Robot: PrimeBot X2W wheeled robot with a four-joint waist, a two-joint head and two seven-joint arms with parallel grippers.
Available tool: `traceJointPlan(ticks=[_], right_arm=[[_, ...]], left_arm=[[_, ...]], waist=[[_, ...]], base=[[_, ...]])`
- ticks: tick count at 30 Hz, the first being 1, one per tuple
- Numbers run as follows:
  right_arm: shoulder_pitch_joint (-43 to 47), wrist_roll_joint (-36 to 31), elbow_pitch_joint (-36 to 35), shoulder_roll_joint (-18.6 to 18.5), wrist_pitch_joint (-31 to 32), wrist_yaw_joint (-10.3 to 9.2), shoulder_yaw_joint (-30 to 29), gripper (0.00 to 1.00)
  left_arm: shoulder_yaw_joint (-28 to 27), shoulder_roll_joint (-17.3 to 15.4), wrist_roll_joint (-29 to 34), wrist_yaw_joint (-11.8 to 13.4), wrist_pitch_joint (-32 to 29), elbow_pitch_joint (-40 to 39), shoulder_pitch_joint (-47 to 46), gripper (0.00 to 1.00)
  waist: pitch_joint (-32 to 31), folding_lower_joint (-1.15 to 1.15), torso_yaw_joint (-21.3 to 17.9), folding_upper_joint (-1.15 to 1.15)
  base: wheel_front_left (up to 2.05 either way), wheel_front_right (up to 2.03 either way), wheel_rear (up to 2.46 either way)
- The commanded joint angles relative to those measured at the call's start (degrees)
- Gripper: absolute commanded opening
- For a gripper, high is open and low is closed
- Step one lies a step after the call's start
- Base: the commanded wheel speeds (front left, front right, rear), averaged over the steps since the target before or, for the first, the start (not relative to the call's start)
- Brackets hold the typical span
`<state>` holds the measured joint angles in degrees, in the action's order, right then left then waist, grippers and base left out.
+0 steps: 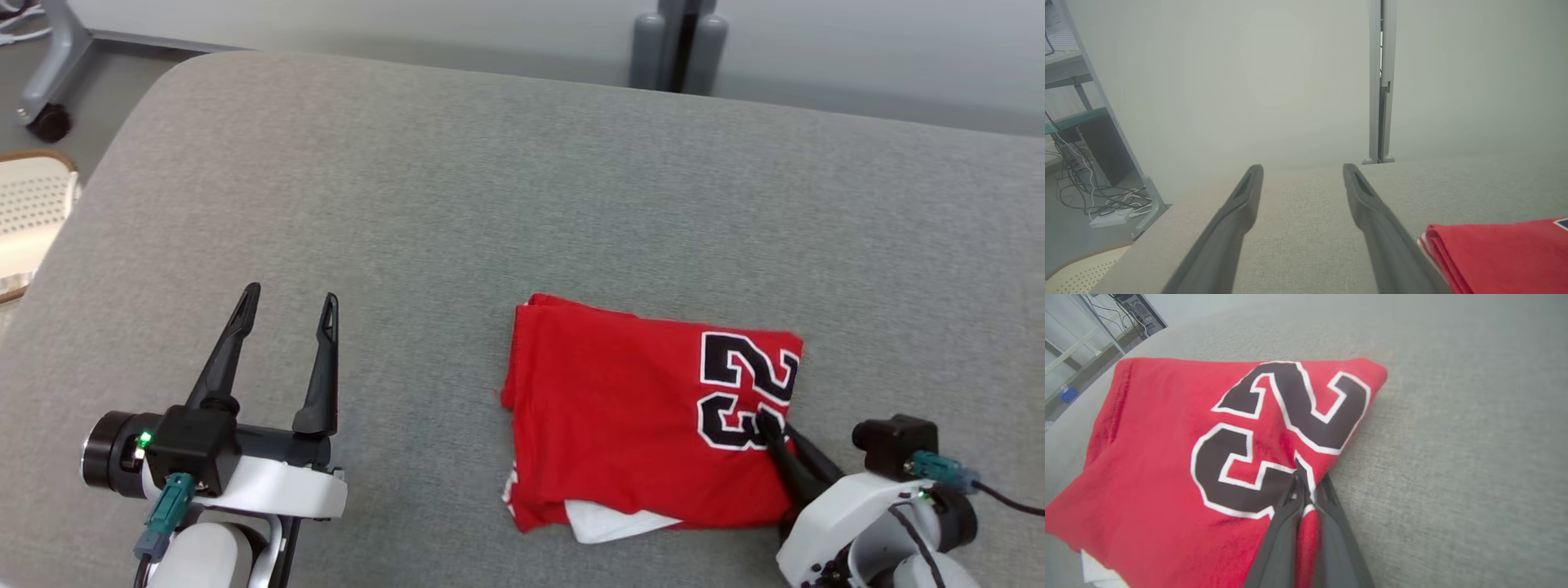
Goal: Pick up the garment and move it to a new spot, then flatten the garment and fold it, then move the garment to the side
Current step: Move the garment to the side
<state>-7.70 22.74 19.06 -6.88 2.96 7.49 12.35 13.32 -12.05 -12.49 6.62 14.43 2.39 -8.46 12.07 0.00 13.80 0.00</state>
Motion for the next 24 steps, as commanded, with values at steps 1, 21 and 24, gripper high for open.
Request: traceJointPlan(ticks=[1, 21, 24], right_arm=[[-0.5, -1.0, -1.1, -1.2, -1.0, 0.02, -0.4, 0.00], [-10.3, -3.8, -11.4, -14.4, -4.6, 0.02, -4.0, 0.00], [-13.9, -3.5, -9.1, -17.1, -4.6, 0.02, -4.1, 0.00]], left_arm=[[-0.4, -0.6, 0.1, 0.1, 0.3, -0.4, -0.5, 1.00], [0.3, -4.6, 2.5, -0.8, -2.7, -5.3, -6.7, 1.00], [1.1, -4.9, 3.0, -1.2, -3.4, -6.1, -8.1, 1.00]], waist=[[0.1, 0.00, -1.8, 0.00], [7.5, 0.00, -24.9, 0.00], [9.1, 0.00, -25.8, 0.00]], base=[[0.00, 0.00, 0.00], [0.00, 0.00, 0.00], [0.00, 0.00, 0.00]])
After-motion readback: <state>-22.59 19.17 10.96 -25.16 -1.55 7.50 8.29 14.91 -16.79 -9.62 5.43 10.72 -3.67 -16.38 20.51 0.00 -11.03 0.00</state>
